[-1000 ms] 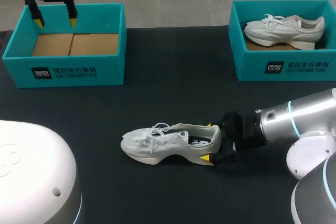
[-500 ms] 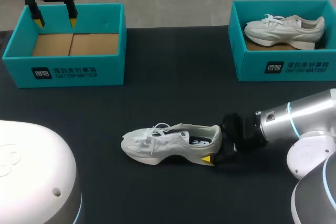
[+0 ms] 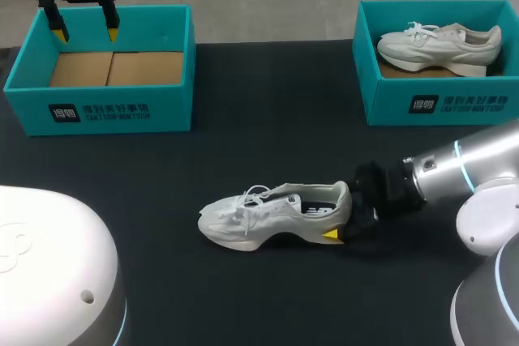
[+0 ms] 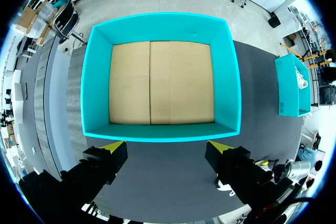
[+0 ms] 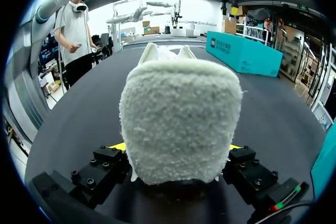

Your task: Take the shoe out of the shoebox, open the shoe tongue, remove and reinsert the insole, then place the shoe into the shoebox

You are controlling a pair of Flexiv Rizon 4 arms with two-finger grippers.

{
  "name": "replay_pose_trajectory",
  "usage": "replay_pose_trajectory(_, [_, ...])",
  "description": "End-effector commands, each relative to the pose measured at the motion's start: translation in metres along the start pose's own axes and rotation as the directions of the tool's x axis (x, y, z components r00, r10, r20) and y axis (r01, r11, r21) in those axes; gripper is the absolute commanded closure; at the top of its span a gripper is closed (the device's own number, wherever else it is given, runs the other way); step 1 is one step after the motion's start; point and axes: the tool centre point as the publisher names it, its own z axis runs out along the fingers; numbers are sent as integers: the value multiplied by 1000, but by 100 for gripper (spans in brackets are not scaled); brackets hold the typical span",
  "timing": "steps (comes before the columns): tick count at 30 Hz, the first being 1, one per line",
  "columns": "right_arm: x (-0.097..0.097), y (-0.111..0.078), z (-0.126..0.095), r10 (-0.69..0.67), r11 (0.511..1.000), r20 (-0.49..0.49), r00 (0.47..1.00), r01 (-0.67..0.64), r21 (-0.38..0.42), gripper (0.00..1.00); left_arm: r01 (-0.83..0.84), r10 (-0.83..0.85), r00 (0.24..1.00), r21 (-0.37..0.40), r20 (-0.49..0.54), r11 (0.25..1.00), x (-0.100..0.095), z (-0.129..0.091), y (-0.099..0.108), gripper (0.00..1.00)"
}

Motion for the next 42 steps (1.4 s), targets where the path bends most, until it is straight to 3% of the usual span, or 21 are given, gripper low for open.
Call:
replay_pose_trajectory(1, [-5,0,-4,-14,1000,-28,1000,14,0,100,0,0,1000,-1,1,1000,0,0,0,0])
replay_pose_trajectory(17, [-1,-7,9,0,1000,-48,999,0,-5,100,0,0,1000,-1,1,1000,0,0,0,0])
replay_pose_trajectory(42, [-1,-7,9,0,1000,-48,999,0,-5,100,0,0,1000,-1,1,1000,0,0,0,0])
